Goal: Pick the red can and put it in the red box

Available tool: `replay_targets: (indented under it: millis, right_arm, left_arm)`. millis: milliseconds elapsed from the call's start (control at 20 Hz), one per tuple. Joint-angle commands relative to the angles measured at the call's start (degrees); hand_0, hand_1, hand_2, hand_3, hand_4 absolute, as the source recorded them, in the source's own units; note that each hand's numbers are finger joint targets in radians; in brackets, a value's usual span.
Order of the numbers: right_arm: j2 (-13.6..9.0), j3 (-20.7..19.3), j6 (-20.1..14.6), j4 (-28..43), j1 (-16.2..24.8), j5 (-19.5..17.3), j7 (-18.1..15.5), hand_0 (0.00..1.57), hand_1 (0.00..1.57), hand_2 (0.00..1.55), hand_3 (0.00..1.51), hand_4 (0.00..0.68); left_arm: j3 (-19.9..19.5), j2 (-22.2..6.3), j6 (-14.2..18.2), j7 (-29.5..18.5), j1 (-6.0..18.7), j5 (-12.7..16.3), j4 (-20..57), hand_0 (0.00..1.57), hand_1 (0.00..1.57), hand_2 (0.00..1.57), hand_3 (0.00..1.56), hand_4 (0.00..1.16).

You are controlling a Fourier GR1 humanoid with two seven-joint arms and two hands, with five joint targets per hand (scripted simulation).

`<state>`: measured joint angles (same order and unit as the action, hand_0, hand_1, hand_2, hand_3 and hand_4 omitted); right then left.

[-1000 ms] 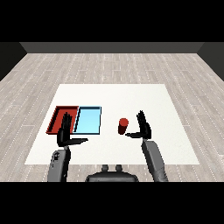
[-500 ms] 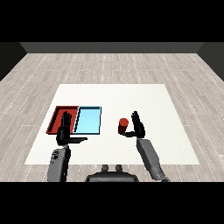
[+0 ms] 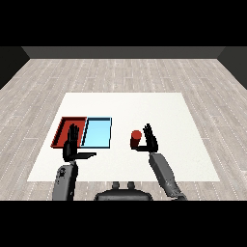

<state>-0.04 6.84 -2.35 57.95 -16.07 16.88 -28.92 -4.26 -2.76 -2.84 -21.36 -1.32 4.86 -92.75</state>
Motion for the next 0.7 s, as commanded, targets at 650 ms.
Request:
replay_targets:
  millis: [650]
  right_arm:
    - [0.03, 3.59, -2.69, -8.59, -6.43, 4.39, -2.64, 0.0, 0.0, 0.0, 0.0, 0.0]
  left_arm:
    - [0.5, 0.53, 0.35, -1.67, -2.25, -0.76, -0.59, 0.0, 0.0, 0.0, 0.0, 0.0]
